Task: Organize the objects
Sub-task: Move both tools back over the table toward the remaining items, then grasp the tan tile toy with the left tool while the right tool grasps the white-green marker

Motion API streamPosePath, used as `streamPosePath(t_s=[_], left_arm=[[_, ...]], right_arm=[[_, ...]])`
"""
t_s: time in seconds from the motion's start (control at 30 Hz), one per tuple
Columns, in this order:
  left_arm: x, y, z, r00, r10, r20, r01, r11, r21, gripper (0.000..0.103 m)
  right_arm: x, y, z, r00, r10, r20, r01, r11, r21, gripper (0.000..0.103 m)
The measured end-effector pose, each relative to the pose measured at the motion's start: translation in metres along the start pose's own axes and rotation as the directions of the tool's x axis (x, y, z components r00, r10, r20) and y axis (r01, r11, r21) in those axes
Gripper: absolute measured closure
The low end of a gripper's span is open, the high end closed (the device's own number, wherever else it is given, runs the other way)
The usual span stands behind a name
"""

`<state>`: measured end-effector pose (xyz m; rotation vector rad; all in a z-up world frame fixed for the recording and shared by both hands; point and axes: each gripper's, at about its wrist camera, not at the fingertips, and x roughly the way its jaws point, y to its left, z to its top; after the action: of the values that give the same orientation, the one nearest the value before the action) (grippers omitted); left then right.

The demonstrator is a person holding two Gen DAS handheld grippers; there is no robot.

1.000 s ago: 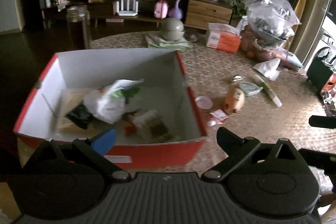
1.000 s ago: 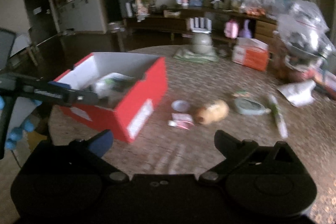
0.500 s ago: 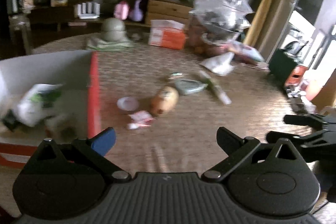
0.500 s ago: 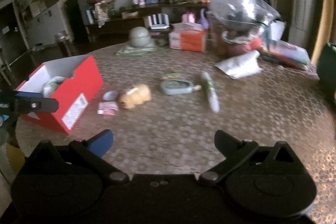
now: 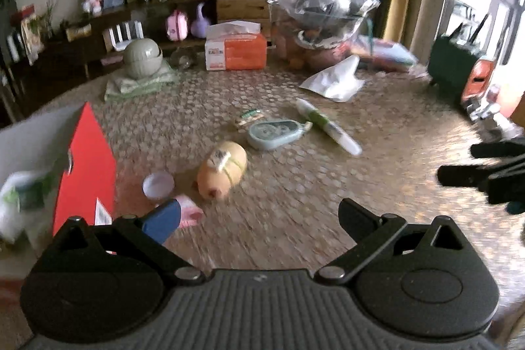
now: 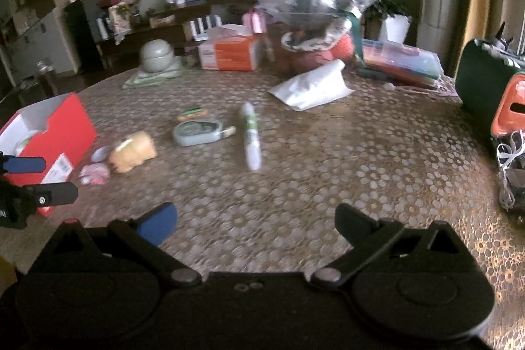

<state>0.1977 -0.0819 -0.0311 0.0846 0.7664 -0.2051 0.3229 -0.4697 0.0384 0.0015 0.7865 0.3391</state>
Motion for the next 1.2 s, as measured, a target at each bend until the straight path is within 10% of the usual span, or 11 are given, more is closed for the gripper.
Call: streamPosePath(t_s=[0.8, 1.2], left_arm=[[0.136, 0.021, 0.034, 0.984, 0.138, -0.110, -0.133, 0.990, 0.052, 0.002], [0.141, 0.012, 0.034, 0.986, 0.114, -0.123, -0.104, 0.991, 0.080, 0.050]], right_arm=[[0.165, 0.000, 0.055, 0.994, -0.058, -0.094, 0.050, 0.996, -0.080, 0.016], [0.177, 0.017, 0.059, 0.994, -0.069, -0.086, 0.056, 0.989, -0.138, 0.047]])
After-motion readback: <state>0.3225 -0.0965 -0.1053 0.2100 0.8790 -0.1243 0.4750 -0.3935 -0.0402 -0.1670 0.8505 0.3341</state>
